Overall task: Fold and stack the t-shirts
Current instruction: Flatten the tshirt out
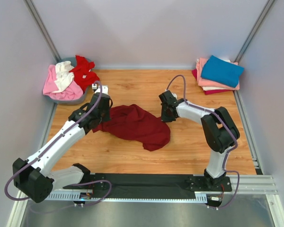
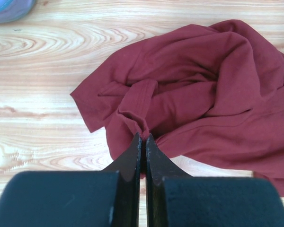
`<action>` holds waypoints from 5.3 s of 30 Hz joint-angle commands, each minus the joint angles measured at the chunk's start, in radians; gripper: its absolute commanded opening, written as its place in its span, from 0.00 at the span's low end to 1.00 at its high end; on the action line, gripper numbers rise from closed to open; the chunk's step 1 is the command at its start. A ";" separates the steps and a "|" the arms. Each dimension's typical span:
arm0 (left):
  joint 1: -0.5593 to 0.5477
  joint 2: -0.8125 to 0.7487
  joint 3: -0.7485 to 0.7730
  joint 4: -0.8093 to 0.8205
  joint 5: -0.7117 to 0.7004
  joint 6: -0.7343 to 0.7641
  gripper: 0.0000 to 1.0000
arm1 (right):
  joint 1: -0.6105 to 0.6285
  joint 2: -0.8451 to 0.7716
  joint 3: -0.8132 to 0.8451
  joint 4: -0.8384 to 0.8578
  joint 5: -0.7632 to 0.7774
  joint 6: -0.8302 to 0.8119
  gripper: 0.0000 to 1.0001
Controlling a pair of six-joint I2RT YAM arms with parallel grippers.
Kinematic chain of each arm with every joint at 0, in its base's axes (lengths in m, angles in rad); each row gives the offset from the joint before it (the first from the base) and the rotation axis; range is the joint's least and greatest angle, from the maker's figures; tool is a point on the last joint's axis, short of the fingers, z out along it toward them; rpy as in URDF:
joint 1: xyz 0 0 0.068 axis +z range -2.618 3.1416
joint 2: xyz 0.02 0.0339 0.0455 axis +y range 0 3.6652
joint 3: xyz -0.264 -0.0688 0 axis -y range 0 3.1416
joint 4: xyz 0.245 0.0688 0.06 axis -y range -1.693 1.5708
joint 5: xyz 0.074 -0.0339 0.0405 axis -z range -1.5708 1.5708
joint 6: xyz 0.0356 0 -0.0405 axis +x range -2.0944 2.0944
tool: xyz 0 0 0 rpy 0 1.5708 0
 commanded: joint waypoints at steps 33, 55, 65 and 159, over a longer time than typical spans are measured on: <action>0.001 -0.153 0.759 -0.231 0.114 0.383 0.00 | -0.019 -0.866 0.427 -0.506 0.324 -0.203 0.00; 0.005 -0.296 1.002 0.009 0.573 0.676 0.00 | -0.019 -1.324 0.393 -0.107 0.106 -0.427 0.00; 0.053 0.220 1.187 -0.103 0.308 0.716 0.00 | -0.028 -0.766 0.630 -0.355 0.660 -0.360 0.00; -0.276 -0.120 -0.172 -0.375 0.258 -0.333 0.76 | -0.457 -0.113 0.206 -0.161 -0.180 -0.045 0.97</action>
